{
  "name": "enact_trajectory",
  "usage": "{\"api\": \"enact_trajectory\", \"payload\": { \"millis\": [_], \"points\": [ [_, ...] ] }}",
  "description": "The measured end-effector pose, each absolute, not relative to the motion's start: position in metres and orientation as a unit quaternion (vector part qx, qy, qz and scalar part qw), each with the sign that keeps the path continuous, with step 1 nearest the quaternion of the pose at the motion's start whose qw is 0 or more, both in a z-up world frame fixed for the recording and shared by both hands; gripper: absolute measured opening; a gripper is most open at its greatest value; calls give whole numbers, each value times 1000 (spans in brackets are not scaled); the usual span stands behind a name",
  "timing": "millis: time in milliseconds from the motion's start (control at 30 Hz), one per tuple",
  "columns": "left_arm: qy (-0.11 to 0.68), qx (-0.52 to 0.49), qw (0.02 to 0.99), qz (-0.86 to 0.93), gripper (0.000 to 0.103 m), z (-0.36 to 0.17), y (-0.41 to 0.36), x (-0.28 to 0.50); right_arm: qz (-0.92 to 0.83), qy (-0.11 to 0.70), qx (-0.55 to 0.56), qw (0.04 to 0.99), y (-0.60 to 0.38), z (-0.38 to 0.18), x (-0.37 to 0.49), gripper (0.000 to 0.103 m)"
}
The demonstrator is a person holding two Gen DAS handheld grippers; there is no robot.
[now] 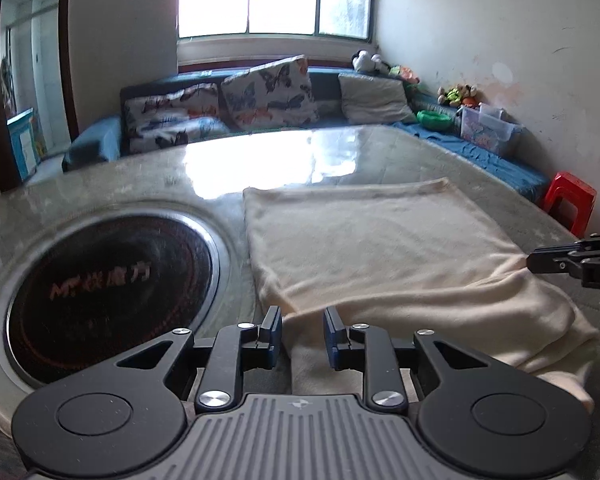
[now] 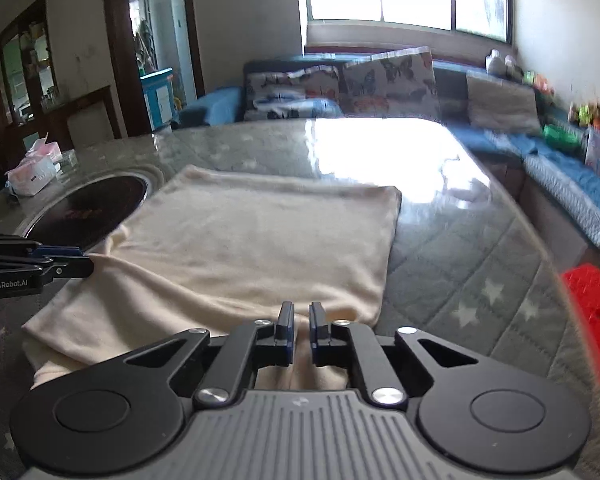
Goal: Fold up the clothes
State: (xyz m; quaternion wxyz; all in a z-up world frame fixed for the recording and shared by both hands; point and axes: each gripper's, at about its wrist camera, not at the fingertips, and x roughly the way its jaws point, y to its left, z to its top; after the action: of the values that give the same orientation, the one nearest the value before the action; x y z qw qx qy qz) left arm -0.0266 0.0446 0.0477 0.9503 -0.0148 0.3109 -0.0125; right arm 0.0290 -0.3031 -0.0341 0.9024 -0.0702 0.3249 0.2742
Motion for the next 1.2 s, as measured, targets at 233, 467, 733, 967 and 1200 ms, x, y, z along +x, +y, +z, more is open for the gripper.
{"api": "enact_trajectory", "payload": {
  "millis": [233,467,733,967,1200],
  "points": [
    [310,3,949,-52,26,45,26,-31,324,324,-85,885,-282,-38,19,11],
    [321,28,942,-92,26,33,8,-36,344,327,-113,873,-259,-55,23,11],
    [325,42,938,-118,26,31,-2,-41,338,316,-98,881,-270,-45,18,15],
    [311,33,940,-135,26,39,-21,-28,347,323,-132,871,-271,-52,-2,16],
    [327,40,931,-160,25,25,-35,-24,309,325,-116,886,-294,-49,5,16]
  ]
}}
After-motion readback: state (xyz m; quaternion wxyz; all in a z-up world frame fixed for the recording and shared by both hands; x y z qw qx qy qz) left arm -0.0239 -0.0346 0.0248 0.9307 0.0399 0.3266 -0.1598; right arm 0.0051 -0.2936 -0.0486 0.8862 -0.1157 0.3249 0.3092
